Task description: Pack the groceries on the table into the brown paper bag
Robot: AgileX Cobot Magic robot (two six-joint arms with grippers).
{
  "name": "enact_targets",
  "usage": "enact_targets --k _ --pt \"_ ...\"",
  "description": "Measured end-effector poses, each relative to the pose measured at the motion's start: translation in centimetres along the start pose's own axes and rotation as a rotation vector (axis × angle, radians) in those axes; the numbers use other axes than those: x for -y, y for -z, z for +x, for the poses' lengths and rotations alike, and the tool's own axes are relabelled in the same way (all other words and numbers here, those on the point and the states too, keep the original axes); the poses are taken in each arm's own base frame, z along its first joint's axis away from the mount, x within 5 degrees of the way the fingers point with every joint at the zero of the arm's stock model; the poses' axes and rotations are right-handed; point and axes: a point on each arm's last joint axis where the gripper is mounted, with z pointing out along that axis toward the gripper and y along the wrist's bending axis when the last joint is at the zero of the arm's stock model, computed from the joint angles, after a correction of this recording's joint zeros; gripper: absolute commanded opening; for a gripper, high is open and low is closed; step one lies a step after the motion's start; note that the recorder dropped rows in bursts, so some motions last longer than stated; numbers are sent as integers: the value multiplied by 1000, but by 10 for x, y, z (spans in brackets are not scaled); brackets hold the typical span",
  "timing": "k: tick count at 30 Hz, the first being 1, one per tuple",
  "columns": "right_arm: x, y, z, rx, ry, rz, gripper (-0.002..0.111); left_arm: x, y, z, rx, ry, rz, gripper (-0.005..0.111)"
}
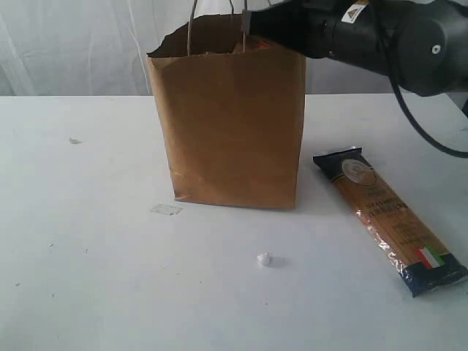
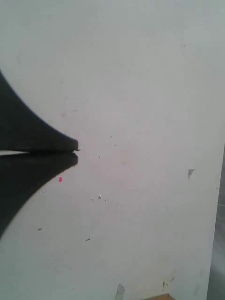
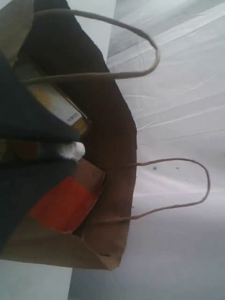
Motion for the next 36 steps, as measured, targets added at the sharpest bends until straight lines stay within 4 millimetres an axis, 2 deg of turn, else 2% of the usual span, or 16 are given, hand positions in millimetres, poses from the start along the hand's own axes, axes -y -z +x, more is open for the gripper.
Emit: enact_targets --k 6,13,18,31,36 --pt "0 -2 4 -20 -1 1 2 0 0 0 0 0 0 0" --pt "0 -2 4 -28 -1 1 22 0 0 0 0 0 0 0" --pt "0 -2 6 -42 -1 0 29 0 0 0 0 0 0 0" --pt "0 -1 11 -110 -2 -3 29 0 0 0 0 0 0 0" --pt "-3 12 7 -172 1 -17 19 0 0 0 0 0 0 0"
